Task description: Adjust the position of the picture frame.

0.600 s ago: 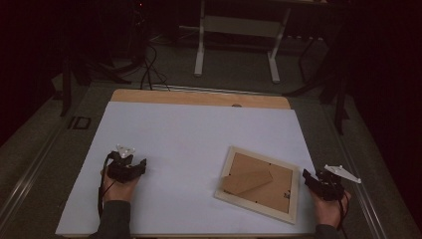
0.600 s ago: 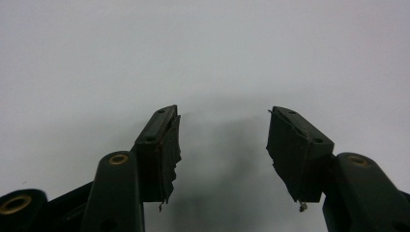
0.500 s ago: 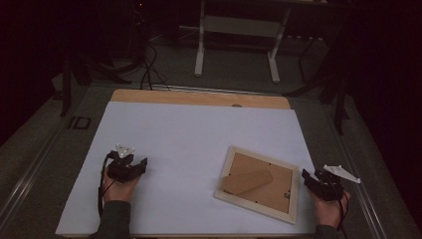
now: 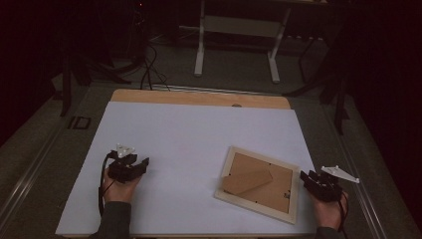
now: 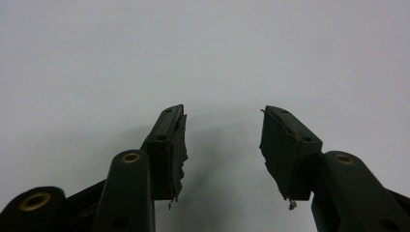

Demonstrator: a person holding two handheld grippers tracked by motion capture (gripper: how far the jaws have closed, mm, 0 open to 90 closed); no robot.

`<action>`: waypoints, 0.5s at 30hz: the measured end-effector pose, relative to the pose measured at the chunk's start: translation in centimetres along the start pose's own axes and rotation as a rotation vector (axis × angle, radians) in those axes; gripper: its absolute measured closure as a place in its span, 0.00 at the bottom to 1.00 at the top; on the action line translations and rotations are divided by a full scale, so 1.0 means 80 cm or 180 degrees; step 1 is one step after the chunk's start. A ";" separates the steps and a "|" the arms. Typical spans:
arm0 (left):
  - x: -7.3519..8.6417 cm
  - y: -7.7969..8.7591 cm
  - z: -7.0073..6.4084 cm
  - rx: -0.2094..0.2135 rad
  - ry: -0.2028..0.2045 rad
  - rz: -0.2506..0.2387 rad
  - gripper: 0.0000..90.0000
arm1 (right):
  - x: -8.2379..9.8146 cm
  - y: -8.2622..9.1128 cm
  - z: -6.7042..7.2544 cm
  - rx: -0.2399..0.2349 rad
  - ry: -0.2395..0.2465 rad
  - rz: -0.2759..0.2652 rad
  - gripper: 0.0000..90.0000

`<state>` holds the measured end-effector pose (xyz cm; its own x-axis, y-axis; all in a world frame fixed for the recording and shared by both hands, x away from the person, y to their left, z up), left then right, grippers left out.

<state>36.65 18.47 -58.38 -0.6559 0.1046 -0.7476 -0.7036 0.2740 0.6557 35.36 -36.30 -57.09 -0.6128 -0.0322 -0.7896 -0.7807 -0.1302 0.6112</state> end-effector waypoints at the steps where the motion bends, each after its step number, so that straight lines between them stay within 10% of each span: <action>1: 0.000 0.000 -0.001 0.0026 -0.0012 0.0006 0.58 | 0.001 0.000 0.001 -0.0018 -0.0006 0.0016 0.77; 7: -0.002 0.000 -0.006 0.0085 -0.0014 -0.0017 0.61 | 0.013 -0.004 0.008 -0.0110 0.0056 0.0202 0.99; 15: -0.002 0.002 -0.010 0.0180 -0.0018 -0.0018 0.68 | 0.021 -0.005 0.014 -0.0106 0.0068 0.0335 1.00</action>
<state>36.41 17.70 -58.09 -0.6502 0.1083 -0.7520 -0.6906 0.3282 0.6444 34.52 -35.19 -58.63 -0.6882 -0.0686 -0.7223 -0.7074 -0.1578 0.6890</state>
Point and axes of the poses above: each handheld gripper's, and its own axes: y roughly backward along the jaws, x roughly out of its underside, z roughly to its left, the point moved 10 cm from there along -y, roughly forward along the jaws, and after that the axes turned 2 degrees about x, right-handed, at the moved point
